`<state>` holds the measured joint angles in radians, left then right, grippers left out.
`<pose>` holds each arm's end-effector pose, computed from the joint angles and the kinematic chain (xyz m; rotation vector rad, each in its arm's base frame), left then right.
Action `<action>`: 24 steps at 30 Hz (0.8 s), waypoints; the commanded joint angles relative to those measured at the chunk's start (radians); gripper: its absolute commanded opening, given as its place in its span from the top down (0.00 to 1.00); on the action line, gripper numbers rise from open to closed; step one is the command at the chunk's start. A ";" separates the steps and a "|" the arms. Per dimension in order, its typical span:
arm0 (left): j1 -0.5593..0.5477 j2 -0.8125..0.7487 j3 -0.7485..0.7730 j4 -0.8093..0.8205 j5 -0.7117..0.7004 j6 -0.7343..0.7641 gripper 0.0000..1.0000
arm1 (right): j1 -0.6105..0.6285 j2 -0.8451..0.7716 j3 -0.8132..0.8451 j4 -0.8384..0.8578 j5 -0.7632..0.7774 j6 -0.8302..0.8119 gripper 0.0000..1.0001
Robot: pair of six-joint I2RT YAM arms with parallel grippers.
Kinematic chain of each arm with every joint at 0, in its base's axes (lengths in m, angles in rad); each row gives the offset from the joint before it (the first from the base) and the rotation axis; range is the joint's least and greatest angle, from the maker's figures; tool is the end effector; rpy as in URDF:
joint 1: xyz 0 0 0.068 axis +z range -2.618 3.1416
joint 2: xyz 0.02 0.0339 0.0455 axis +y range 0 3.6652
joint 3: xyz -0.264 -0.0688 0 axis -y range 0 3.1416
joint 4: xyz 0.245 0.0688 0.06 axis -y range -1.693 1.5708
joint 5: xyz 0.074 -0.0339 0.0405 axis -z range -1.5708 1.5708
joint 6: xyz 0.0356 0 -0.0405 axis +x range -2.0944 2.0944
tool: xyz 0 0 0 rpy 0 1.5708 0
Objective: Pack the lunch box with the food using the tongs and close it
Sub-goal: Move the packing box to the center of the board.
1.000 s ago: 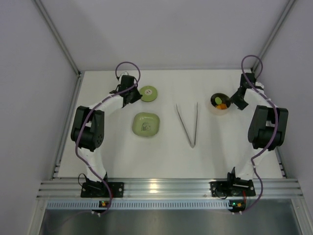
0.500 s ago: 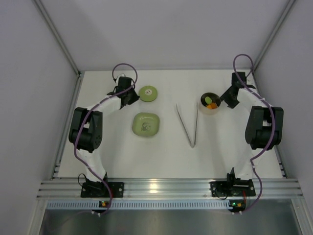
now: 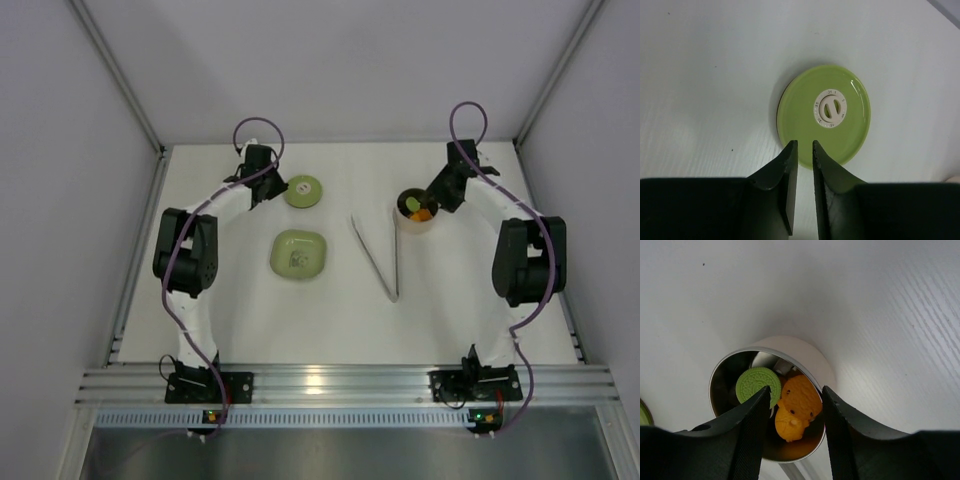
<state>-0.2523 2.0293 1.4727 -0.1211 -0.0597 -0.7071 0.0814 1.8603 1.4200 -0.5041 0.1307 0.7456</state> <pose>0.4478 -0.1132 0.2031 -0.5471 2.2194 -0.4445 0.4057 0.0284 0.2278 0.8693 2.3572 0.1763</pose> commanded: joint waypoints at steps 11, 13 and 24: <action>0.002 0.103 0.113 -0.031 -0.041 0.043 0.74 | 0.031 -0.062 0.076 0.007 0.017 -0.017 0.53; 0.002 0.106 0.112 -0.038 -0.049 0.052 0.74 | 0.031 -0.079 0.082 0.004 0.015 -0.023 0.53; 0.002 0.147 0.141 -0.057 -0.049 0.074 0.71 | 0.031 -0.112 0.115 -0.021 0.009 -0.038 0.52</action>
<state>-0.2520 2.1696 1.5681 -0.1776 -0.0944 -0.6529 0.1085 1.8034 1.4857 -0.5209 0.1333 0.7204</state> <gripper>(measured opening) 0.288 0.480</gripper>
